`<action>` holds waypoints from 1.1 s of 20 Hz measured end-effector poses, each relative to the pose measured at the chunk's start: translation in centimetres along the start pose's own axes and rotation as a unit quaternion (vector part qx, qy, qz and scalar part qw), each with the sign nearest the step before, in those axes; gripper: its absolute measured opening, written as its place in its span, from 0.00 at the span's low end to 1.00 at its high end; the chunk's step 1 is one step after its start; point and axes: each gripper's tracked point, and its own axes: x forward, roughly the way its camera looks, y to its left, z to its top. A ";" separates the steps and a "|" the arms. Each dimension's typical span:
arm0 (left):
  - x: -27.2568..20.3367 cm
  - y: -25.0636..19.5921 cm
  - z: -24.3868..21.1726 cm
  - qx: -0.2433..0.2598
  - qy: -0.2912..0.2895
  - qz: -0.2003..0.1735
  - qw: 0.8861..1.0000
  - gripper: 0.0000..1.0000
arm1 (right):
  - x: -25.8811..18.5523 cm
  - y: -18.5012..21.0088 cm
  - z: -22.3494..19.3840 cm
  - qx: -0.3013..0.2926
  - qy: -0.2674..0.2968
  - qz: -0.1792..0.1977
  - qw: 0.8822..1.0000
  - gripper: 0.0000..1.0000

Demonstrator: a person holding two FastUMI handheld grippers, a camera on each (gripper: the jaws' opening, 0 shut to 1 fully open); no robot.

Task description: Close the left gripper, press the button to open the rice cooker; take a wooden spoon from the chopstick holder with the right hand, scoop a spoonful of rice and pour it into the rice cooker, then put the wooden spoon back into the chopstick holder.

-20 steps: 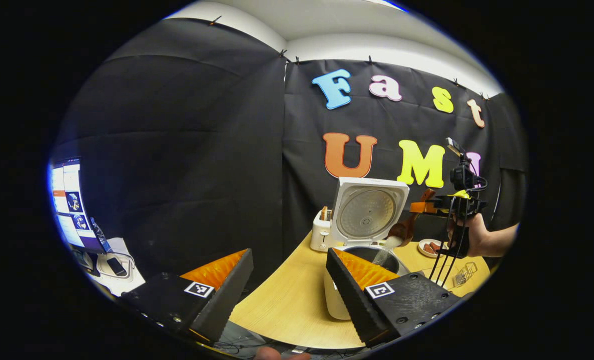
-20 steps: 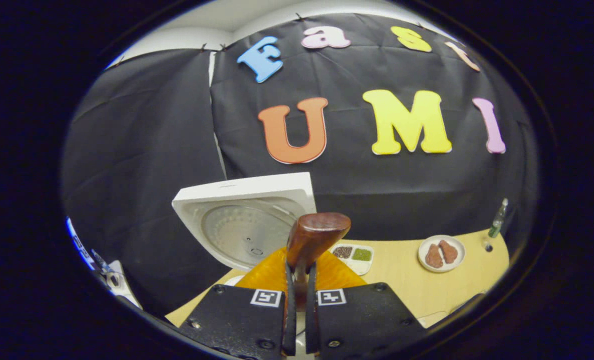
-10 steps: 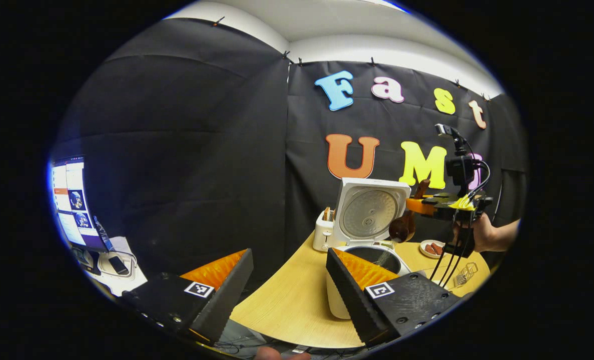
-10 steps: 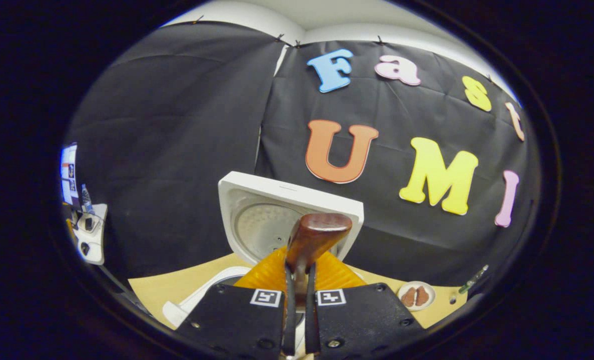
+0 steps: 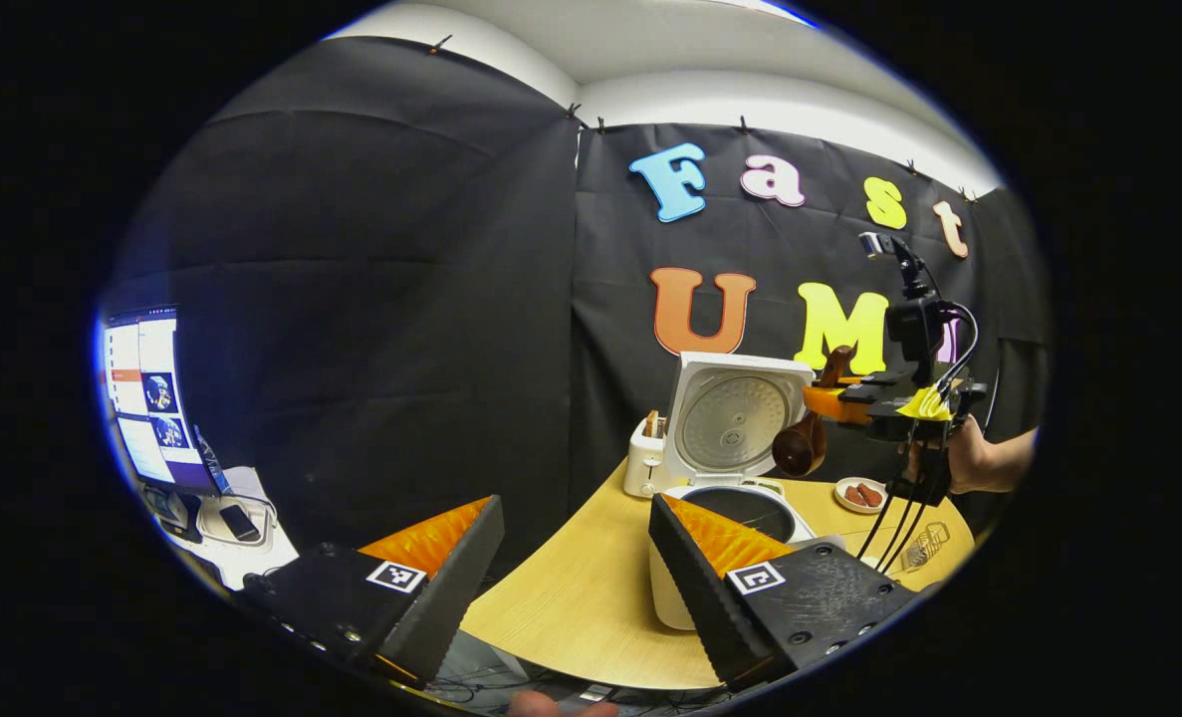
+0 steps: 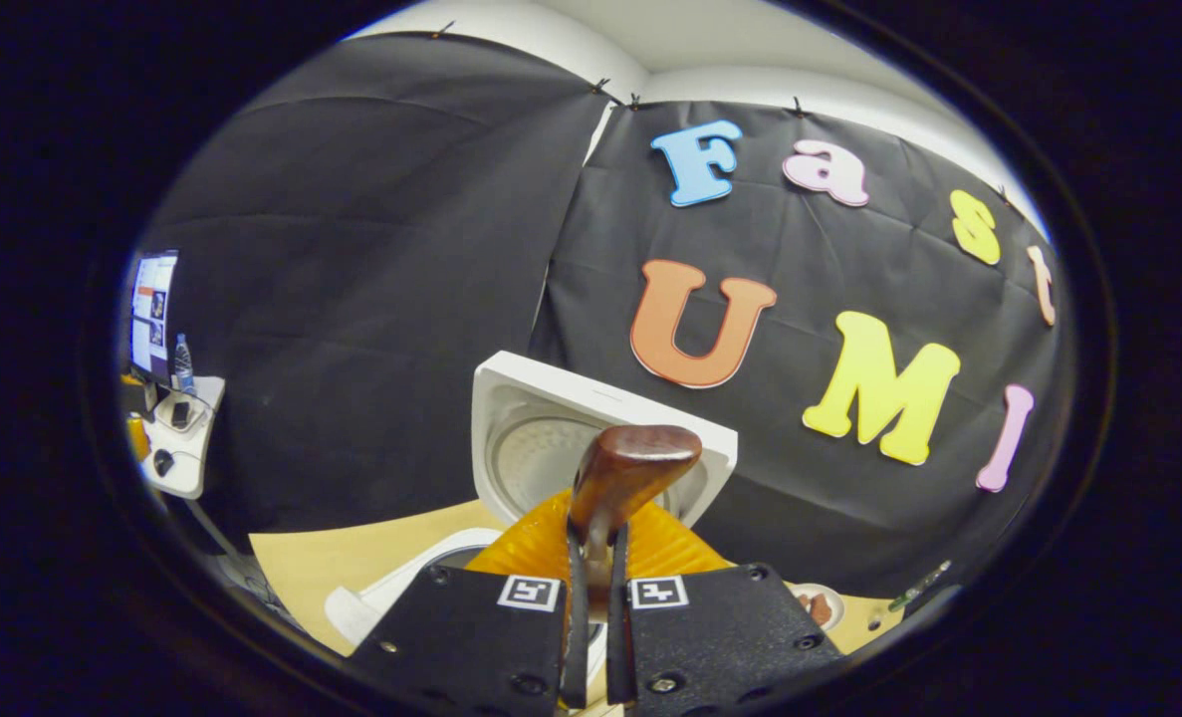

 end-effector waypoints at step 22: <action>3.6 -14.7 2.9 -0.028 -0.010 -0.108 0.994 0.94 | -20.8 -28.1 -7.8 0.304 -0.009 -0.198 0.932 0.13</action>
